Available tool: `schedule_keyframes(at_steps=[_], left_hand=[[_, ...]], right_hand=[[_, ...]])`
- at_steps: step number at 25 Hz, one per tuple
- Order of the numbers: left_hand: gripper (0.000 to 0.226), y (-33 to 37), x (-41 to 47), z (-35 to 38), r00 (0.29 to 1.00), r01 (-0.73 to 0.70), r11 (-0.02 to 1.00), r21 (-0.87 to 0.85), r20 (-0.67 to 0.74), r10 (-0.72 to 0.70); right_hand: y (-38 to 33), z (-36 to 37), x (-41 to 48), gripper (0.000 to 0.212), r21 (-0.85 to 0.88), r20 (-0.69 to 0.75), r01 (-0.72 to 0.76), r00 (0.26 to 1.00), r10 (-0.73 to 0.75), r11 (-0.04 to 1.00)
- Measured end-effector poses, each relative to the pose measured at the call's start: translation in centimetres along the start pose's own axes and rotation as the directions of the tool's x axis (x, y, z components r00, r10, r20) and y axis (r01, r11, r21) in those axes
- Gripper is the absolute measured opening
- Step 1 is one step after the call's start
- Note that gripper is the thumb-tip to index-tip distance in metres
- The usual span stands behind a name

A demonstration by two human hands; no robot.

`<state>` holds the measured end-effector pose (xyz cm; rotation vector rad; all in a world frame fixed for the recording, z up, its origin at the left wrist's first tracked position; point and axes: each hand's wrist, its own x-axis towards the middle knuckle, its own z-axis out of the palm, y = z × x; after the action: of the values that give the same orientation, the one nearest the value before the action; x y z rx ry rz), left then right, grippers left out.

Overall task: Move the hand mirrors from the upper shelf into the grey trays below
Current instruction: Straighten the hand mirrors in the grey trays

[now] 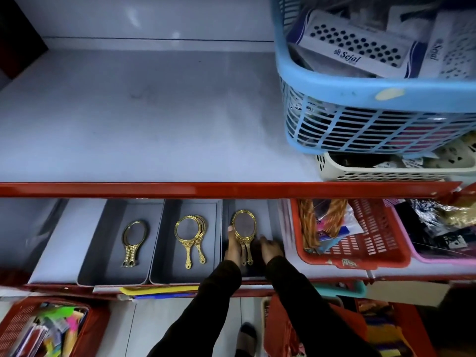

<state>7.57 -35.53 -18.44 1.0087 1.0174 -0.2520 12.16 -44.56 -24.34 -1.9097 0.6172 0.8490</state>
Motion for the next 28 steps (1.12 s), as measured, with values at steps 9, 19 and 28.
schedule_keyframes(at_steps=[9,19,28], left_hand=[[0.088,1.0,-2.1,0.0,0.995,0.058,0.997,0.047,0.081,-0.062],[0.084,0.2,-0.1,-0.7,0.998,0.051,0.998,0.047,0.041,-0.053],[0.068,1.7,0.8,0.4,0.999,-0.045,0.997,-0.063,0.02,0.046]], right_hand=[[0.1,0.3,0.2,0.057,0.102,0.059,-0.005,0.998,-0.001,0.995],[-0.4,0.2,-0.6,0.047,0.079,0.017,0.004,1.0,-0.005,0.997],[-1.7,0.5,0.8,0.046,0.086,-0.017,0.158,0.987,-0.157,0.984]])
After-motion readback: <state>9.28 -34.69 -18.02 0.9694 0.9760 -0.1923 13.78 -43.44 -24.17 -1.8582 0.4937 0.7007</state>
